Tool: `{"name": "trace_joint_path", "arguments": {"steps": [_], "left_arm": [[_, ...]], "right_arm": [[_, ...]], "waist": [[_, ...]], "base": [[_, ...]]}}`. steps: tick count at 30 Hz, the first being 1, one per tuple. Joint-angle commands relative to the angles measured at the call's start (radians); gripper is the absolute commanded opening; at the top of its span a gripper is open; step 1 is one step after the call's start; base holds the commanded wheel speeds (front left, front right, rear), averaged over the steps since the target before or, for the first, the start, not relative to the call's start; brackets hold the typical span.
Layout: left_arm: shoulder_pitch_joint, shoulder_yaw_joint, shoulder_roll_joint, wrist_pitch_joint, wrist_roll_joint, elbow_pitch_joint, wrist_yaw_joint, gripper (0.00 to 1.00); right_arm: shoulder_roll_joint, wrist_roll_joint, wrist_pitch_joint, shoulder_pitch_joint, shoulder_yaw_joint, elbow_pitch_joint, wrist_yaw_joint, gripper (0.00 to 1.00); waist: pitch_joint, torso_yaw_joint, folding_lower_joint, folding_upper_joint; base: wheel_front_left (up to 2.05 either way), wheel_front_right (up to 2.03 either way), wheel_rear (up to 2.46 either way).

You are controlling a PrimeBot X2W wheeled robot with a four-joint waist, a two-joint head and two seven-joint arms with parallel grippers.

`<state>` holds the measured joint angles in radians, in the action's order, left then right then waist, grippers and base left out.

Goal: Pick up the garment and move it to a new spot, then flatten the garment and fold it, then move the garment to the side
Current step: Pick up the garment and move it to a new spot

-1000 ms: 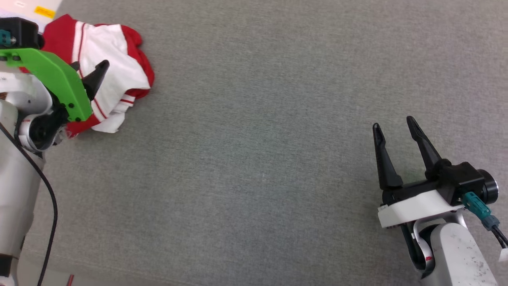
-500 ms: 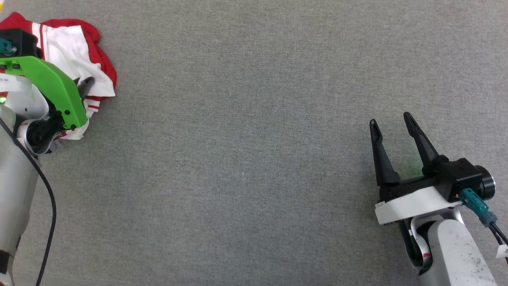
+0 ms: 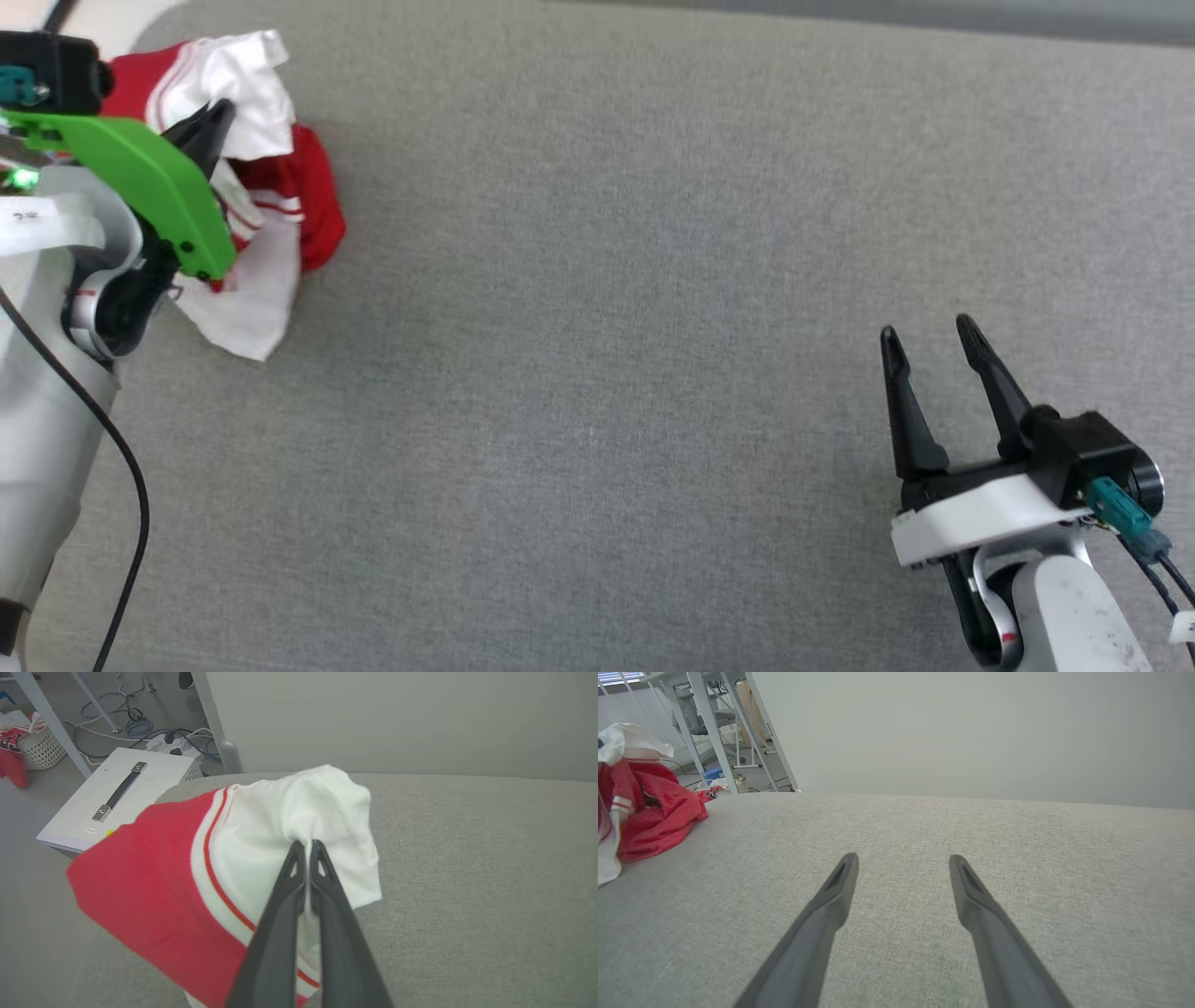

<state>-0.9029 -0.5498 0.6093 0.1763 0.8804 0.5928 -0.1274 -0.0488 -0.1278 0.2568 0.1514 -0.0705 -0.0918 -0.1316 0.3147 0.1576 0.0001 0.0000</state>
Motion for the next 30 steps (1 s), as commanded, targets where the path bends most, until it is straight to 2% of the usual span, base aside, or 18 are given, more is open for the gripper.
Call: {"name": "trace_joint_path", "arguments": {"steps": [1,7,14,21,26,27,28,30], "left_arm": [[0.0,-0.013,0.006,-0.01,-0.005,-0.028,-0.003,0.0],[0.037,-0.088,-0.026,0.003,-0.017,-0.17,-0.003,0.0],[0.1,-0.193,-0.142,0.036,-0.033,-0.279,0.007,0.0],[0.122,-0.299,-0.3,0.017,-0.069,-0.254,0.01,0.0],[0.126,-0.349,-0.443,-0.029,-0.075,-0.158,0.011,0.0],[0.124,-0.356,-0.464,-0.045,-0.082,-0.136,0.011,0.35],[0.122,-0.36,-0.489,-0.069,-0.085,-0.109,0.012,1.0],[0.119,-0.367,-0.52,-0.105,-0.084,-0.064,0.011,1.0]], "right_arm": [[-0.002,-0.011,0.005,-0.019,0.006,-0.001,0.001,1.0],[-0.002,-0.039,0.005,-0.064,0.026,0.011,0.001,1.0],[-0.002,-0.062,0.005,-0.101,0.039,0.022,0.001,1.0],[-0.002,-0.077,0.005,-0.1,0.063,0.037,0.001,1.0],[-0.002,-0.081,0.005,-0.09,0.09,0.043,0.001,1.0],[-0.001,-0.081,0.005,-0.088,0.091,0.043,0.001,1.0],[-0.001,-0.081,0.005,-0.085,0.093,0.043,0.001,1.0],[-0.001,-0.082,0.005,-0.082,0.095,0.044,0.001,1.0]], "waist": [[-0.114,0.011,-0.0001,0.0],[-0.212,-0.017,-0.0001,0.0],[-0.272,-0.121,-0.0001,0.0],[-0.253,-0.244,-0.0001,0.0],[-0.227,-0.318,-0.0001,0.0],[-0.223,-0.329,-0.0001,0.0],[-0.218,-0.34,-0.0001,0.0],[-0.213,-0.353,-0.0001,0.0]], "base": [[0.0,0.0,0.0],[0.0,0.0,0.0],[0.0,0.0,0.0],[0.0,0.0,0.0],[0.0,0.0,0.0],[0.0,0.0,0.0],[0.0,0.0,0.0],[0.0,0.0,0.0]]}}
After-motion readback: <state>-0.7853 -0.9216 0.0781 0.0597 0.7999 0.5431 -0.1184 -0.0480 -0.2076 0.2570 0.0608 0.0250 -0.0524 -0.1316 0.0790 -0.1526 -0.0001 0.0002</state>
